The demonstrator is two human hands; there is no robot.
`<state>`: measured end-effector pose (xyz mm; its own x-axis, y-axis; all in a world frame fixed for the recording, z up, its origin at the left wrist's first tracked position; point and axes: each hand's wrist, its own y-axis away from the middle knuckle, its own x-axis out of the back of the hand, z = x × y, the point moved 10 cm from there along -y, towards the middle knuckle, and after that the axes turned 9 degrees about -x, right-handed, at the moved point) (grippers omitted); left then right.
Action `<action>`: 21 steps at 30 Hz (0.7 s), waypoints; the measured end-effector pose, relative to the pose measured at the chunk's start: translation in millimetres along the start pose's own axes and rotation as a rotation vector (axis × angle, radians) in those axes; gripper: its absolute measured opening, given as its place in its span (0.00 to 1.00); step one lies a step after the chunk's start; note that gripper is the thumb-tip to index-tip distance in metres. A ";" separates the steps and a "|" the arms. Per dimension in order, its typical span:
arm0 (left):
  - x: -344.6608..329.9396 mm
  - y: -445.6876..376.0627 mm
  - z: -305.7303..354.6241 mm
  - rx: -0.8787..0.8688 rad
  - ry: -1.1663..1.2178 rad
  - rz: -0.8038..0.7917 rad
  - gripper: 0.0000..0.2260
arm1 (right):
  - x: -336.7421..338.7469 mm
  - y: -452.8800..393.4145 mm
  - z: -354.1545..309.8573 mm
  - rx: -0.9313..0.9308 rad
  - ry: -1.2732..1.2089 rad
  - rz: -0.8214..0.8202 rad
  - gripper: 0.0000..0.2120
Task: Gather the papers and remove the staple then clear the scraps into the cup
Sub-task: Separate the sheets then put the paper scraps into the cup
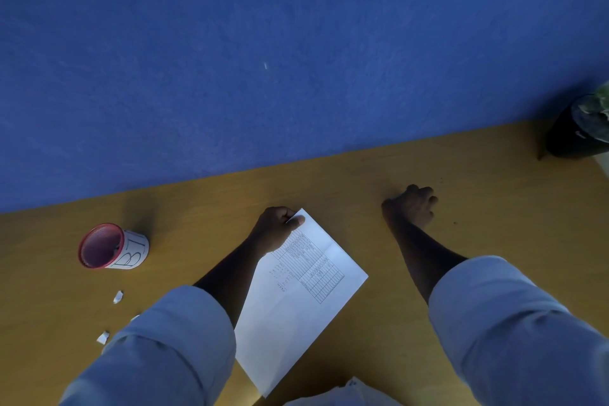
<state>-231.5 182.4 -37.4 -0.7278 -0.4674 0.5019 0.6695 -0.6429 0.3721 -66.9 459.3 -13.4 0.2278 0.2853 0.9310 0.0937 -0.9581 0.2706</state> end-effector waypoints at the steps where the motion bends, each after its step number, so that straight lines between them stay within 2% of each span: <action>1: 0.9 1.9 1.7 0.000 0.004 -0.002 0.17 | 1.9 3.6 -6.1 0.039 -0.007 0.000 0.18; 4: 5.6 11.7 9.4 -0.018 0.007 -0.002 0.13 | 6.8 20.0 -27.9 0.179 -0.035 -0.037 0.20; 7: 12.3 23.6 18.6 -0.057 -0.015 0.011 0.12 | 5.8 39.6 -50.1 0.308 -0.097 -0.169 0.19; 12: 20.9 48.4 31.4 -0.097 -0.012 0.024 0.11 | -11.2 94.4 -72.5 0.419 -0.332 -0.643 0.15; 17: 33.0 73.5 42.6 -0.129 -0.031 0.071 0.10 | 0.3 145.8 -80.8 0.599 -0.320 -0.750 0.08; 21: 49.1 92.5 51.0 -0.143 -0.057 0.166 0.14 | 11.9 174.2 -81.6 0.668 -0.308 -0.815 0.09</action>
<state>-197.7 131.0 61.4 -0.5975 -0.5415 0.5914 0.7482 -0.6418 0.1682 -127.0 293.7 64.9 0.0832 0.9097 0.4067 0.8108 -0.2991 0.5031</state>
